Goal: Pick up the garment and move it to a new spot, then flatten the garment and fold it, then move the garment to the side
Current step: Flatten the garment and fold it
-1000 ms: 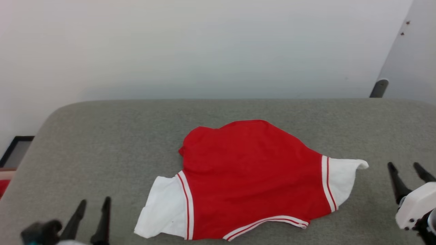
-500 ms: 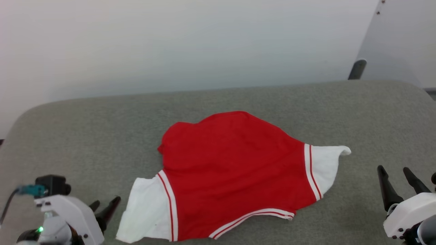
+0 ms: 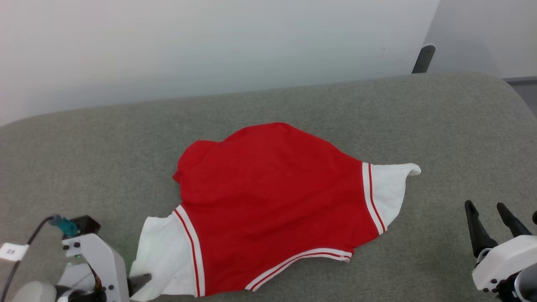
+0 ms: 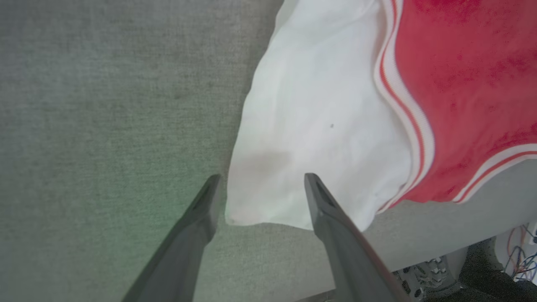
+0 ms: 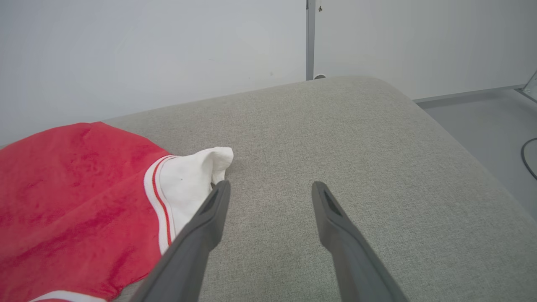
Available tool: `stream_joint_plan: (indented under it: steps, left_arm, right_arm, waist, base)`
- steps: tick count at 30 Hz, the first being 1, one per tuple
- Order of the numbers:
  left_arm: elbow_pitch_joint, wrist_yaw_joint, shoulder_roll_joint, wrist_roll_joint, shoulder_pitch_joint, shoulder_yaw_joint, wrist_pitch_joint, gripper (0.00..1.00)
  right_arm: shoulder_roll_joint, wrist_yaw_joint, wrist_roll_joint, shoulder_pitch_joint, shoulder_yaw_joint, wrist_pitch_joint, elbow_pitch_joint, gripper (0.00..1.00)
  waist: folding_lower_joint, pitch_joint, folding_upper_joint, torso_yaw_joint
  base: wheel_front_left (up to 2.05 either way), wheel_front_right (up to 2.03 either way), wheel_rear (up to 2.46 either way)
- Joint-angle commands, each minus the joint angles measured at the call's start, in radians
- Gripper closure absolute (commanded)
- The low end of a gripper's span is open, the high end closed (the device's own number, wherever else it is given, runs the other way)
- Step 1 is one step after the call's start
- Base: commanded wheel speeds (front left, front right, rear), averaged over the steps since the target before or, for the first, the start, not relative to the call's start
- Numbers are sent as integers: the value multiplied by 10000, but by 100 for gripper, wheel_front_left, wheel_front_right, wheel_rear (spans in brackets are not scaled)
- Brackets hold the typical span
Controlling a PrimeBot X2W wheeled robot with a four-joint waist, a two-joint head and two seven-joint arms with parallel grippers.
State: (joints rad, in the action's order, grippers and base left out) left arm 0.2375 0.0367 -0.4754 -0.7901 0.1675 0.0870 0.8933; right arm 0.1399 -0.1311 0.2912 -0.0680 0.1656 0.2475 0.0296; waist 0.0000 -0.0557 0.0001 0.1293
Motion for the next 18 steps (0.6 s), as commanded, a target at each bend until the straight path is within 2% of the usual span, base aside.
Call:
stream_joint_plan:
  steps: [1, 7, 13, 14, 15, 16, 18]
  left_arm:
    - [66, 93, -132, 159, 123, 100, 179, 0]
    - [634, 55, -249, 322, 363, 315, 323, 0]
    - [1618, -159, -41, 161, 526, 466, 314, 0]
    - [1756, -209, 50, 68, 568, 455, 294, 18]
    - [1839, -385, 118, 21, 616, 513, 275, 81]
    - [1951, -461, 178, -54, 672, 520, 244, 100]
    - [2102, -600, 277, -104, 786, 531, 130, 100]
  right_arm:
    - [-36, 7, -35, -47, 42, 37, -49, 0]
    - [-57, 7, -8, -190, 45, 103, -92, 0]
    - [-24, 7, -1, -291, -2, 264, -164, 0]
    - [-20, 7, 37, -318, -38, 329, -175, 0]
    - [-11, 7, 77, -347, -70, 409, -170, 0]
    - [-16, 7, 104, -378, -83, 501, -167, 0]
    - [-29, 7, 199, -468, -165, 739, -167, 0]
  waist:
    - [0, -120, -1, 49]
    - [0, -346, -1, 6]
    - [0, -535, -1, -60]
    - [0, -562, -1, -79]
    - [0, -589, -1, -96]
    - [0, -615, -1, -111]
    - [0, -662, -1, -138]
  base:
    - [0, 0, 0]
    - [0, 0, 0]
    - [0, 0, 0]
    - [0, 0, 0]
    - [0, 0, 0]
    - [0, 0, 0]
    - [0, 0, 0]
